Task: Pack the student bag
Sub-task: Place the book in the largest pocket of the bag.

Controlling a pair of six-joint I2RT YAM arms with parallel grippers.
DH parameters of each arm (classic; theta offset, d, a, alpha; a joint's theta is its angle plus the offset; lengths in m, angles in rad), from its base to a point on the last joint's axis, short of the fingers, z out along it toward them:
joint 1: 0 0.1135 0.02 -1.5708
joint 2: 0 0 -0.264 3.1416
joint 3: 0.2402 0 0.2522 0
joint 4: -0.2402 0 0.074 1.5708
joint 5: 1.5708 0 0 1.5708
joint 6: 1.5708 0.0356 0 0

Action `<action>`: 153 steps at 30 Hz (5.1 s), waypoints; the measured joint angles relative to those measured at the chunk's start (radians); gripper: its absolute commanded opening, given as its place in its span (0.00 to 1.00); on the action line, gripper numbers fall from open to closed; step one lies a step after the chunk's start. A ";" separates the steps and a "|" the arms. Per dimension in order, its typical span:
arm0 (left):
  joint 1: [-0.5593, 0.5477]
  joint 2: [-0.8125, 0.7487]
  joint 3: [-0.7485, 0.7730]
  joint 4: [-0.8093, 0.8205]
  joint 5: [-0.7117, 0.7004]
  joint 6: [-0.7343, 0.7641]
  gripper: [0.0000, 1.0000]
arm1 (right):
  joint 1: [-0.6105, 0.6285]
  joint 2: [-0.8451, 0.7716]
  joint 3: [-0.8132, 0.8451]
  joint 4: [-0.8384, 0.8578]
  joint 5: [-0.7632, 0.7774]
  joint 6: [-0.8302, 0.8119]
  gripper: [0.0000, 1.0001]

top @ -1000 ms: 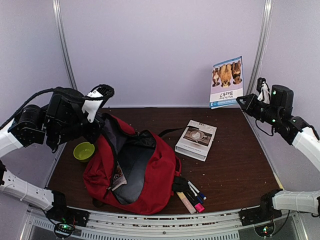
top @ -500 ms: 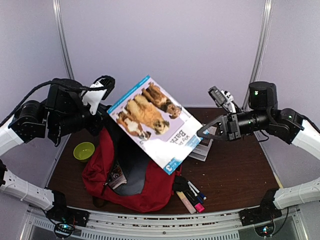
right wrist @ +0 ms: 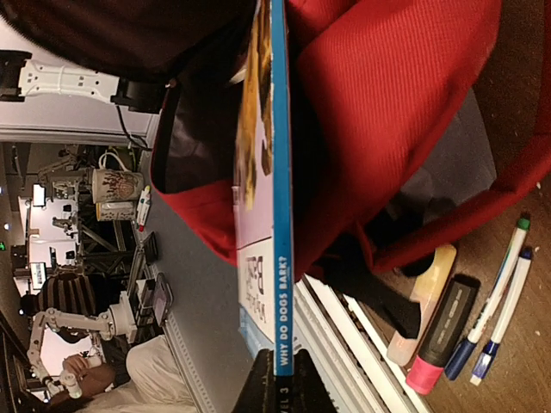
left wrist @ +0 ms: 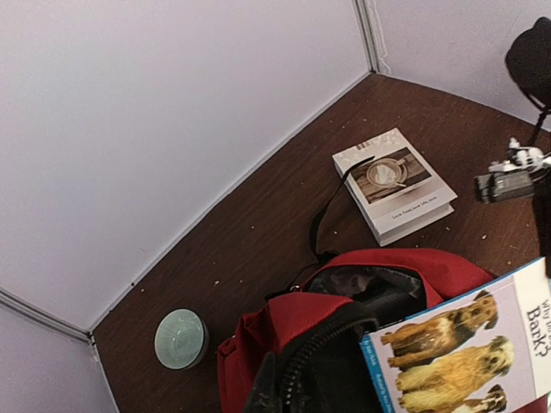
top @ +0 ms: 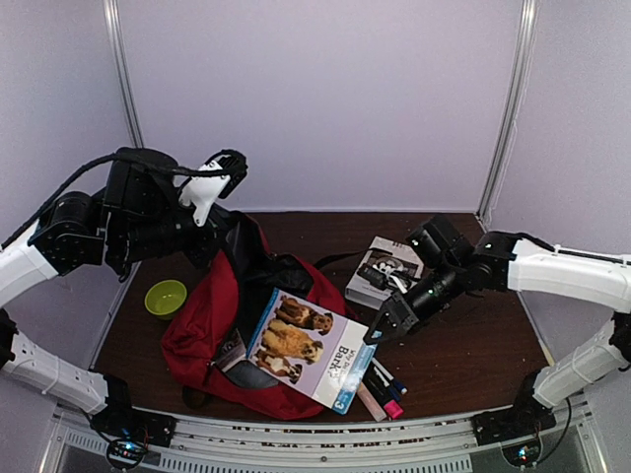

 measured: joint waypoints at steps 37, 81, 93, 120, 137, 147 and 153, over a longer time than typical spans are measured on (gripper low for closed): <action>0.005 -0.024 -0.020 0.076 0.080 -0.004 0.00 | 0.017 0.135 0.218 0.227 0.431 0.105 0.39; 0.005 0.033 -0.004 0.087 0.103 0.021 0.00 | 0.117 0.299 0.221 0.249 0.525 0.070 0.33; 0.005 0.033 -0.004 0.086 0.104 0.021 0.00 | 0.115 0.387 0.260 0.307 0.383 0.127 0.00; 0.005 0.033 0.001 0.085 0.107 0.034 0.00 | -0.010 0.088 0.028 0.527 0.138 0.414 0.00; 0.005 0.100 0.065 0.086 0.187 0.044 0.00 | 0.135 0.497 0.224 0.713 0.296 0.541 0.31; 0.005 0.082 0.050 0.090 0.142 0.037 0.00 | 0.089 0.264 0.249 0.407 0.431 0.229 0.63; 0.005 0.081 0.047 0.095 0.140 0.037 0.00 | -0.151 -0.035 0.200 0.286 0.527 0.080 0.66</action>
